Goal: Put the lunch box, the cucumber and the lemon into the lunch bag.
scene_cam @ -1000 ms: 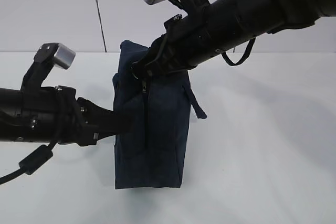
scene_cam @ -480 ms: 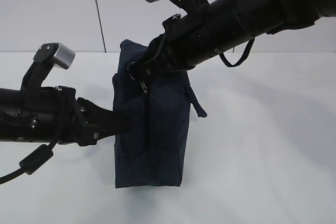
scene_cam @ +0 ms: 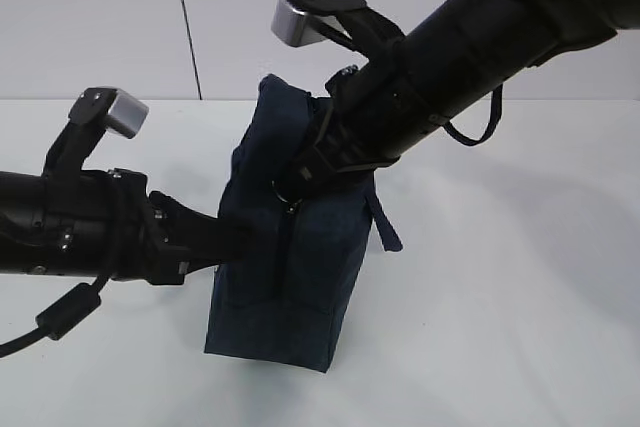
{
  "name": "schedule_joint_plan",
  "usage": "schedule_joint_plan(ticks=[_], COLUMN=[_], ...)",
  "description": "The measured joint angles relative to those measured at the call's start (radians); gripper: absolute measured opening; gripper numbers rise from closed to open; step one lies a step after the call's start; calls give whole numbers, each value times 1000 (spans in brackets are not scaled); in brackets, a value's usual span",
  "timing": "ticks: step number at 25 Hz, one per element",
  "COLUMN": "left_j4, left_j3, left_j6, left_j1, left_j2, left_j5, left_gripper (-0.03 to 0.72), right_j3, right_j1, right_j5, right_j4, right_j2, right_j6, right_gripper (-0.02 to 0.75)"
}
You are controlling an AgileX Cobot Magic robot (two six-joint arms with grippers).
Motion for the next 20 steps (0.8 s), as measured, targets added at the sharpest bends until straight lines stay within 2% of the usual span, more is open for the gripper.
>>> schedule_joint_plan(ticks=[9,20], left_j4=[0,-4], left_j3=[0,0], left_j6=[5,5], left_j1=[0,0], left_j2=[0,0], left_j5=[0,0], left_gripper=[11,11], right_j3=[0,0], right_j1=[0,0], right_j5=[-21,-100], right_j4=[-64,-52], right_j2=[-26,-19], right_j6=[21,-1], right_gripper=[20,20])
